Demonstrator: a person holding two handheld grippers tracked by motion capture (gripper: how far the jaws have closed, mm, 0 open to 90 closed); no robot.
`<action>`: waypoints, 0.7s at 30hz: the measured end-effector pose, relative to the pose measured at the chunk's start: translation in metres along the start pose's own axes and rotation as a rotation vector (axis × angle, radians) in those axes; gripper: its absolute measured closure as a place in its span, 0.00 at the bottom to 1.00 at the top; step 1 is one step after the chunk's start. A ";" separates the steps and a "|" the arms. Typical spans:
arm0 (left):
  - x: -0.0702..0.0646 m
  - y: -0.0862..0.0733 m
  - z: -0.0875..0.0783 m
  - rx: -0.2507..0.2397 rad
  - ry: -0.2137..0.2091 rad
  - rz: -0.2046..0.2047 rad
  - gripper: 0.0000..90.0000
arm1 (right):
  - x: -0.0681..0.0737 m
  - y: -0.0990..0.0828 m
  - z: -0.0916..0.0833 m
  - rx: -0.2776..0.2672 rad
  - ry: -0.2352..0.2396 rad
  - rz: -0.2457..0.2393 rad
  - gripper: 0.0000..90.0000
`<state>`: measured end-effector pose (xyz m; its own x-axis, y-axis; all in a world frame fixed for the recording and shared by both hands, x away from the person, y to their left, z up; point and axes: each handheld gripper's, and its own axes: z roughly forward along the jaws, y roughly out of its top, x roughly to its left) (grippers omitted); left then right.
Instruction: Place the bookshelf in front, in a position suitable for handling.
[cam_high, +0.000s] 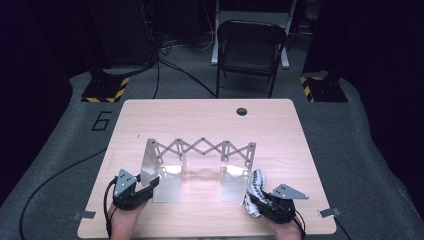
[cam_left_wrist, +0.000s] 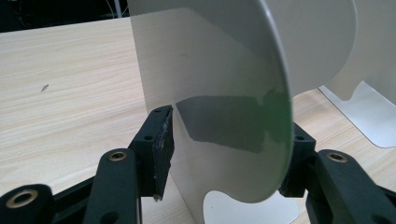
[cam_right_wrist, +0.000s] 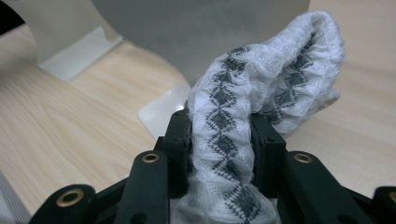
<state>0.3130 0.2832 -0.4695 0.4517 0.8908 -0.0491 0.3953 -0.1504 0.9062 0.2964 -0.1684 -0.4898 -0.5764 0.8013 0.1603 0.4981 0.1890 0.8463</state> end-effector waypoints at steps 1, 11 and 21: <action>0.000 0.000 -0.001 -0.009 0.021 0.013 0.49 | 0.002 0.007 -0.008 -0.040 0.005 0.001 0.72; 0.005 -0.002 0.003 -0.003 0.025 -0.025 0.46 | 0.010 0.015 -0.020 -0.096 0.006 -0.025 0.71; 0.005 -0.001 0.000 0.009 0.003 -0.018 0.51 | 0.001 -0.011 0.007 0.025 0.007 0.016 0.71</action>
<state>0.3148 0.2874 -0.4702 0.4420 0.8948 -0.0636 0.4101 -0.1385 0.9015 0.2951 -0.1655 -0.5025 -0.5728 0.8003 0.1773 0.5235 0.1907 0.8304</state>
